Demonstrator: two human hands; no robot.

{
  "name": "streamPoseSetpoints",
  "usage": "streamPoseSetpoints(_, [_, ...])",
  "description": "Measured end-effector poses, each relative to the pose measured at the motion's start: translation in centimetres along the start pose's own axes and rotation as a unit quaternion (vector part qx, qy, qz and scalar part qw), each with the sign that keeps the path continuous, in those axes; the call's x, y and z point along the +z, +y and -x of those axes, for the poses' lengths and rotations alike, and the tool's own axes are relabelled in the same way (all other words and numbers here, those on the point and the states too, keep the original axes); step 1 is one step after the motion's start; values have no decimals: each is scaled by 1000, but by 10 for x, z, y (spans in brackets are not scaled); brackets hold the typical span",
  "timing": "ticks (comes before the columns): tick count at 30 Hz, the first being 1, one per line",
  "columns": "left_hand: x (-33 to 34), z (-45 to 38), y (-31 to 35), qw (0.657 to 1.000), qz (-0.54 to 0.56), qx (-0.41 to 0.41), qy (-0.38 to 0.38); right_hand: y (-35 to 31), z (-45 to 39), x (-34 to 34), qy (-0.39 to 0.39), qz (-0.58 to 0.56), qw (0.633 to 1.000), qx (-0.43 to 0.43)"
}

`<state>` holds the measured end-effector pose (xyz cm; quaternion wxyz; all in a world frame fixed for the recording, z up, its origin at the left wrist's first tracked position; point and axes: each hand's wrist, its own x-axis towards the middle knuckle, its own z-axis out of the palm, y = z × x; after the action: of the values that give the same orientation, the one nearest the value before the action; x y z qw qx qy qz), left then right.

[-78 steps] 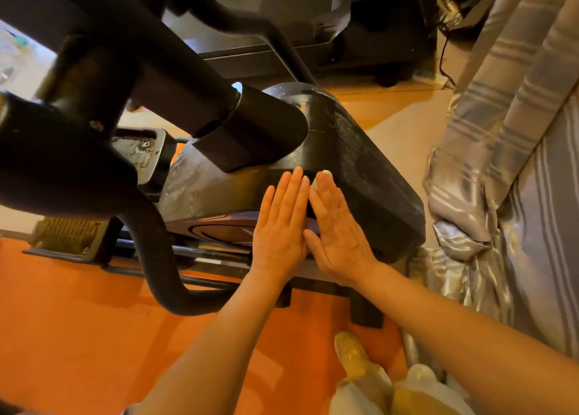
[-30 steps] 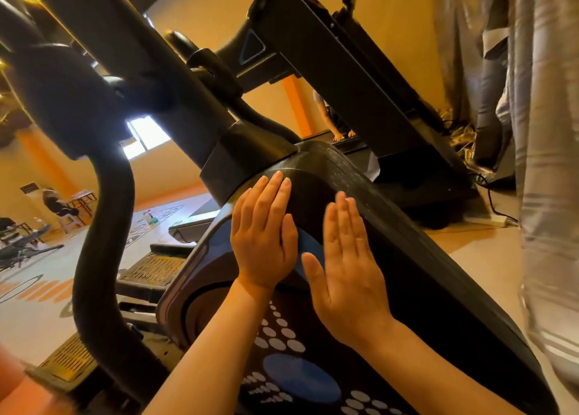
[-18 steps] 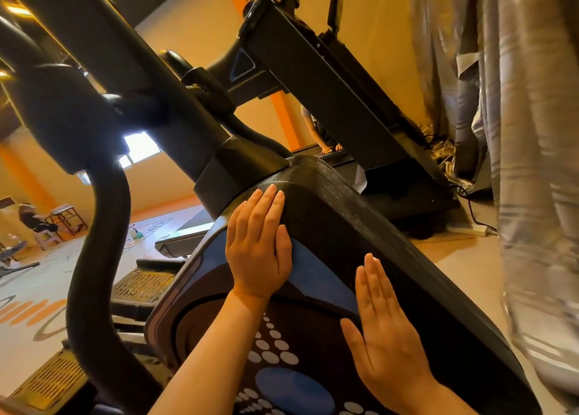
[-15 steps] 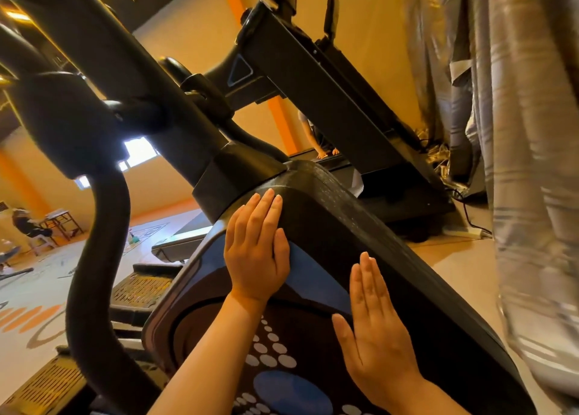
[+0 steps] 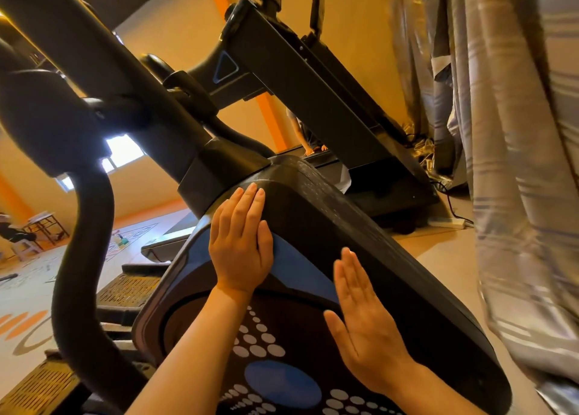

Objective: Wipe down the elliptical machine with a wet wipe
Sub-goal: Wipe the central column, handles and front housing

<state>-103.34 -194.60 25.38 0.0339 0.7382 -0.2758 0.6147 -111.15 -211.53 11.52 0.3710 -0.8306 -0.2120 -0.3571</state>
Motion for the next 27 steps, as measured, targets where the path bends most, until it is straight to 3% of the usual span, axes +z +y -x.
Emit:
streamPoseSetpoints(3, [-1, -1, -1, 1000, -8, 4, -5, 12, 23, -6, -49, -119, 990, 64])
streamPoseSetpoints(6, [-2, 0, -1, 1000, -17, 3, -13, 19, 28, -8, -29, -204, 978, 43])
streamPoseSetpoints(11, [-8, -2, 4, 998, -47, -1, -42, 40, 28, -7, 84, -85, 993, -12])
streamPoseSetpoints(14, [-14, -1, 11, 992, -55, 68, -87, 38, 27, 2, 114, -36, 993, -20])
streamPoseSetpoints(18, [-15, 15, 29, 973, -43, 164, -154, 25, 12, 15, 143, -13, 989, -16])
streamPoseSetpoints(27, [3, 24, 29, 976, -78, 148, -140, 2, -61, 11, 145, -13, 989, -11])
